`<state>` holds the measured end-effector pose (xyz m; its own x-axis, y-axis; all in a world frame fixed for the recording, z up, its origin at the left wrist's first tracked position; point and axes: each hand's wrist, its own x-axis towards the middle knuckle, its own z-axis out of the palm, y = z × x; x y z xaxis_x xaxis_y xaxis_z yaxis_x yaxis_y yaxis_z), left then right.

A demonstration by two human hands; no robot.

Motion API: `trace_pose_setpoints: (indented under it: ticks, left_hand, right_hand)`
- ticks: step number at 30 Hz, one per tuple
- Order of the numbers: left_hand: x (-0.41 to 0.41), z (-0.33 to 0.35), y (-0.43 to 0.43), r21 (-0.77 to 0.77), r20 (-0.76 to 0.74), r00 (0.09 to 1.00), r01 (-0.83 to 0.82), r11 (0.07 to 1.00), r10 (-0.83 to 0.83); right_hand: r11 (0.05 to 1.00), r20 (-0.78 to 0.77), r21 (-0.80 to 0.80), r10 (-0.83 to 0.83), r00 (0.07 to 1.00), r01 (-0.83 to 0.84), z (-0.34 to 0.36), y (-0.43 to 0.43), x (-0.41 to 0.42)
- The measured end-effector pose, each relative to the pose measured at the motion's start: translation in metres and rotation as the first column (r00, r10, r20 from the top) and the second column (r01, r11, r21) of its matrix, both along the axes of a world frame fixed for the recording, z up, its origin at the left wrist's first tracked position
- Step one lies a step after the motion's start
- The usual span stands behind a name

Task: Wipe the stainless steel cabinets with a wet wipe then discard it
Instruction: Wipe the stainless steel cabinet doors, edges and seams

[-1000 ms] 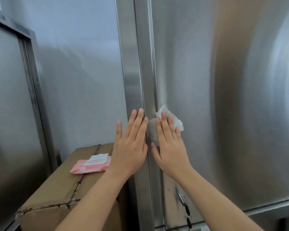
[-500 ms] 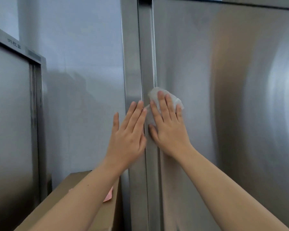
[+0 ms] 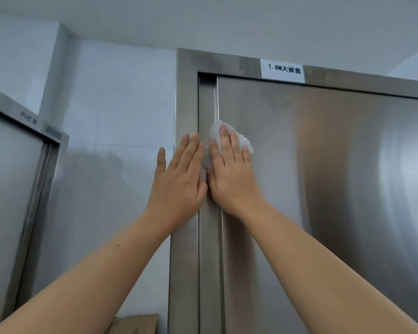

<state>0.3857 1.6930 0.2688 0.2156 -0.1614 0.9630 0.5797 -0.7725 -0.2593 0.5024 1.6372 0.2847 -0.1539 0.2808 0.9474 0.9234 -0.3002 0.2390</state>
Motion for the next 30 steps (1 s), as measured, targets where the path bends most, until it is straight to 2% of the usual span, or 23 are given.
trace_pose_setpoints:
  ticks: [10,20,24,30]
  left_hand:
    - [0.001,0.008,0.006,0.073,0.067,0.998,-0.002,0.997,-0.003]
    - [-0.001,0.008,0.007,0.083,0.051,0.998,-0.043,0.996,0.039]
    - [-0.001,0.008,0.007,0.093,0.058,0.998,-0.045,0.995,0.039]
    - [0.000,0.008,0.006,0.099,0.074,0.996,-0.059,0.993,0.052]
  right_hand:
    - [0.998,0.007,0.015,-0.064,0.998,0.064,0.073,0.002,0.000]
    - [0.996,-0.034,0.047,-0.072,0.997,0.074,0.118,0.004,-0.006]
    - [0.996,-0.059,0.065,-0.056,0.997,0.060,0.115,0.007,-0.009]
    - [0.998,-0.026,0.053,-0.014,1.000,0.015,0.066,0.008,-0.006]
